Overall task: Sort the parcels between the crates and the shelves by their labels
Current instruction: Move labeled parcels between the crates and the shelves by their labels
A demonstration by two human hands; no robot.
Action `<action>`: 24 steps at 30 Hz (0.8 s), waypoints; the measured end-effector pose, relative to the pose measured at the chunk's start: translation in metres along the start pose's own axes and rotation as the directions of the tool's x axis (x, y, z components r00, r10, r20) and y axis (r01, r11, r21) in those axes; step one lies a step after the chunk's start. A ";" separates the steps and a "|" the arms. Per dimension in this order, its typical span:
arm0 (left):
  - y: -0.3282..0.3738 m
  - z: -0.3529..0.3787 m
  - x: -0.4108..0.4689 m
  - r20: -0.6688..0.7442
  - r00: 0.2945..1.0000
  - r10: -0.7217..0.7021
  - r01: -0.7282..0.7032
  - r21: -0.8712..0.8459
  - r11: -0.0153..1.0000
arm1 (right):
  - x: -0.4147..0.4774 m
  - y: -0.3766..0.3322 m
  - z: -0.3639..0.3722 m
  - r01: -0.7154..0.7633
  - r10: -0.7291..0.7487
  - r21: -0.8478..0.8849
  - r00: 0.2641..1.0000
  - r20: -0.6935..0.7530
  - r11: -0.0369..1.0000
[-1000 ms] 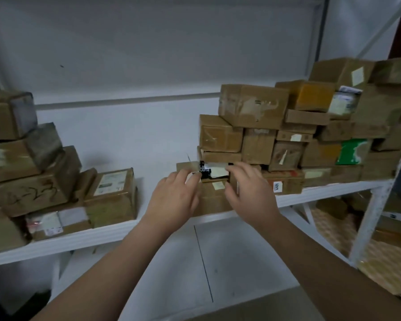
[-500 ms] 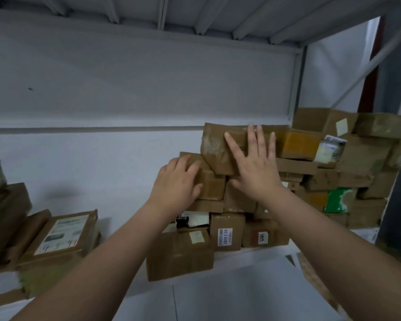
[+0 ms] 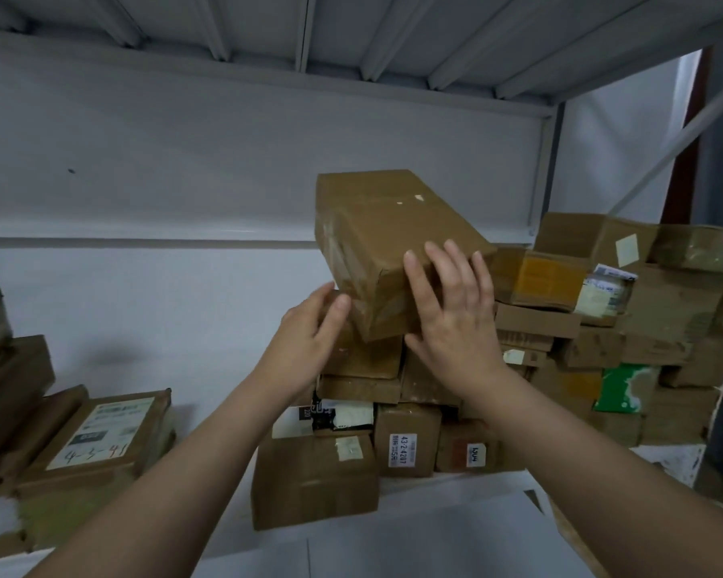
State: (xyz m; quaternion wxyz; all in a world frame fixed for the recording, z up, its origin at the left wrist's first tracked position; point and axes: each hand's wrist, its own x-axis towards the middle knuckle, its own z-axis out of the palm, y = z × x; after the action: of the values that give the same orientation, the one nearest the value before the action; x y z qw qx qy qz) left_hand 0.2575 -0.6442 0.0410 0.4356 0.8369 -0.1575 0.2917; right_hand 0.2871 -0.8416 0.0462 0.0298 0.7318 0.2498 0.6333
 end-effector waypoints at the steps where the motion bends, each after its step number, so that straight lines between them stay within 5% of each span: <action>1: 0.007 -0.003 -0.002 0.013 0.996 -0.084 0.085 -0.214 0.973 | 0.000 -0.007 -0.001 0.019 -0.019 0.011 0.999 -0.026 1.000; 3: 0.015 -0.011 -0.006 0.079 0.968 -0.240 0.247 -0.494 0.834 | 0.001 -0.022 -0.003 0.063 -0.060 0.031 0.995 -0.084 0.998; 7: 0.020 -0.040 -0.017 0.144 0.925 -0.352 0.346 -0.702 0.622 | 0.007 -0.059 -0.003 0.116 -0.106 0.068 0.985 -0.139 0.991; 9: 0.016 -0.056 -0.022 0.081 0.925 -0.372 0.308 -0.734 0.605 | 0.013 -0.078 -0.003 0.121 -0.107 0.099 0.985 -0.136 0.988; 12: 0.004 -0.081 -0.031 -0.161 0.929 -0.334 0.150 -0.660 0.736 | 0.028 -0.106 -0.010 0.104 -0.107 0.356 0.994 -0.010 0.929; 15: -0.014 -0.110 -0.044 -0.341 0.911 -0.231 0.085 -0.392 0.916 | 0.048 -0.136 -0.022 -0.243 0.025 0.773 0.959 0.283 0.585; 17: -0.024 -0.124 -0.055 -0.334 0.934 -0.129 0.045 -0.246 0.968 | 0.059 -0.157 -0.025 -0.411 0.115 0.848 0.911 0.396 0.335; 24: -0.046 -0.154 -0.070 -0.411 0.907 -0.093 -0.102 -0.430 0.897 | 0.063 -0.189 -0.018 -0.527 0.285 0.849 0.818 0.500 0.023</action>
State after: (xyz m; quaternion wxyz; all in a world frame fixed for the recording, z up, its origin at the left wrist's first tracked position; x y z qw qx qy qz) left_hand 0.1724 -0.4912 0.0374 0.6368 0.6327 -0.1237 0.4230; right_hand 0.2124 -0.6560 0.0389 -0.6030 0.6696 0.3683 0.2287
